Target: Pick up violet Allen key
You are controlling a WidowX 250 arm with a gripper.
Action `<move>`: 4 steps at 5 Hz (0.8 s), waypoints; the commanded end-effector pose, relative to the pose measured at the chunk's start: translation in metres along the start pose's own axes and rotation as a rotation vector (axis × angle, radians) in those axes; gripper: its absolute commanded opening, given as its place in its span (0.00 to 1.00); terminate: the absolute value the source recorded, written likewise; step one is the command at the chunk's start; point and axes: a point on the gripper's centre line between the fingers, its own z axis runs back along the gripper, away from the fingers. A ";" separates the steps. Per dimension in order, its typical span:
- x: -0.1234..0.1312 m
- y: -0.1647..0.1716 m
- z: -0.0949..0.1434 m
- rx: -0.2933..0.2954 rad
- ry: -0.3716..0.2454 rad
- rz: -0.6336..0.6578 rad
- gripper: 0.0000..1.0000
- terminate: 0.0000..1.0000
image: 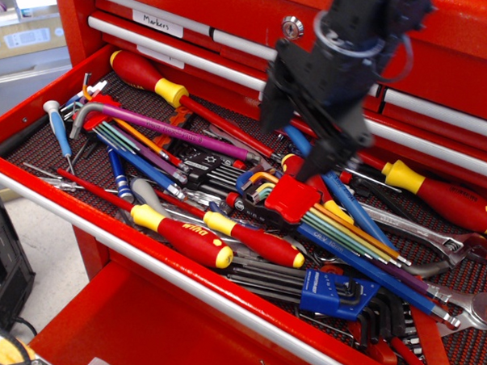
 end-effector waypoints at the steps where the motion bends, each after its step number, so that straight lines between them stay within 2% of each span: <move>1: 0.002 0.073 -0.024 0.011 -0.066 -0.171 1.00 0.00; 2: 0.000 0.106 -0.043 0.032 -0.083 -0.260 1.00 0.00; 3: -0.002 0.123 -0.065 0.048 -0.116 -0.325 1.00 0.00; 4: -0.001 0.137 -0.083 0.024 -0.140 -0.380 1.00 0.00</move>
